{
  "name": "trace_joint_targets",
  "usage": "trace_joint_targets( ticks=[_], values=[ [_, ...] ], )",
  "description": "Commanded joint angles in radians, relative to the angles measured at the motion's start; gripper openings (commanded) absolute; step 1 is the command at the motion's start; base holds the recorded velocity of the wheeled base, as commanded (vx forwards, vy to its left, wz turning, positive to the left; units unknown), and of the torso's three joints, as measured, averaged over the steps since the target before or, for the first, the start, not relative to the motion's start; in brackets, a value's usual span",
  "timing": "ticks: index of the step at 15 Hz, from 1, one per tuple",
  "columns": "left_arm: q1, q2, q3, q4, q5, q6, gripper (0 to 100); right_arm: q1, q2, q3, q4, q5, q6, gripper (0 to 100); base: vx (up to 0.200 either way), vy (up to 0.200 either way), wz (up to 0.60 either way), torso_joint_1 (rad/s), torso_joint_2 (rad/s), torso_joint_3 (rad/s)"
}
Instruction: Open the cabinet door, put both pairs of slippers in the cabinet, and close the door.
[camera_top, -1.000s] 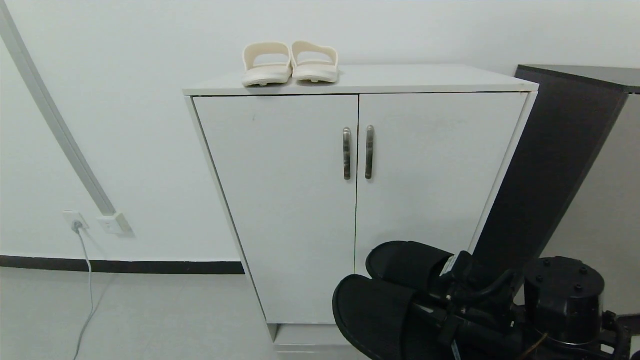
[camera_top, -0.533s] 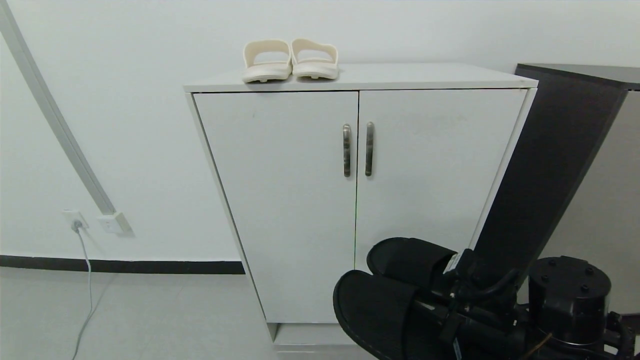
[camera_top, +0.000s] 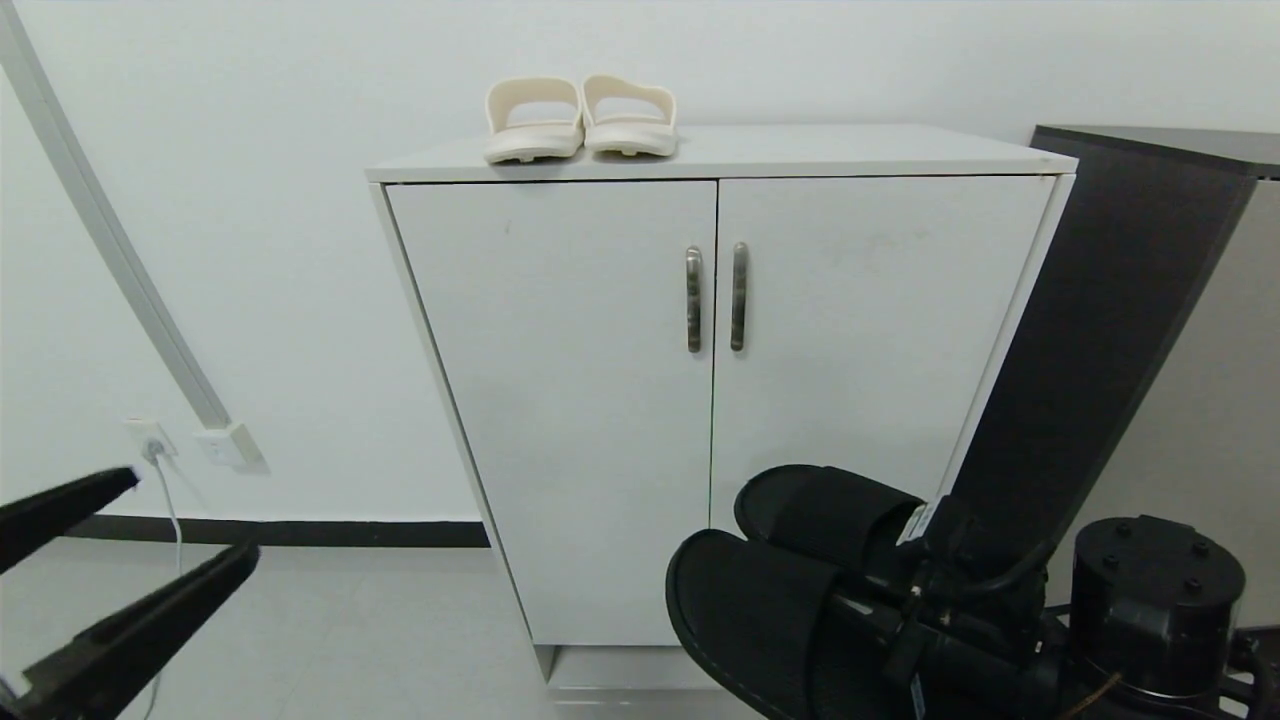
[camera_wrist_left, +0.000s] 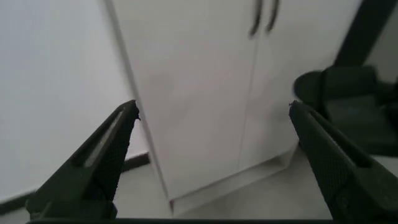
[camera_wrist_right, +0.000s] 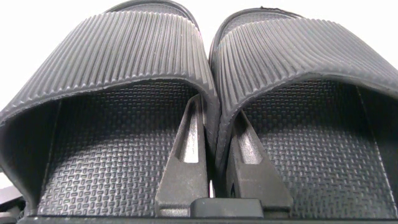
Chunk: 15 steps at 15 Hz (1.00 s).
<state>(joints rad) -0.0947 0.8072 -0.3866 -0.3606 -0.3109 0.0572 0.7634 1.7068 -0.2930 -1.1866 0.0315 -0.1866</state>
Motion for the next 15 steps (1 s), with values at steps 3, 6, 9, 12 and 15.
trace_joint_targets(
  ticks=[3,6,9,12,15],
  values=[
    [-0.231,0.406,-0.255,-0.164,-0.02,-0.046,100,-0.001,0.01,-0.003,0.001,-0.001,0.003,0,0.0,0.0,0.0,0.0,0.0,0.0],
    [-0.338,0.656,-0.48,-0.221,-0.019,-0.085,100,-0.013,0.036,-0.02,-0.001,-0.002,0.003,0,0.0,0.0,0.0,0.0,0.0,0.0],
    [-0.442,0.78,-0.614,-0.262,-0.022,-0.237,100,-0.015,0.037,-0.02,-0.001,-0.002,0.003,0,0.0,0.0,0.0,0.0,0.0,0.0],
    [-0.479,0.877,-0.724,-0.228,-0.114,-0.241,100,-0.013,0.037,-0.02,-0.001,-0.002,0.001,0,0.0,0.0,0.0,0.0,0.0,0.0],
    [-0.481,0.972,-0.861,-0.155,-0.191,-0.321,100,-0.013,0.04,-0.018,-0.001,-0.002,0.001,0,0.0,0.0,0.0,0.0,0.0,0.0]
  ],
)
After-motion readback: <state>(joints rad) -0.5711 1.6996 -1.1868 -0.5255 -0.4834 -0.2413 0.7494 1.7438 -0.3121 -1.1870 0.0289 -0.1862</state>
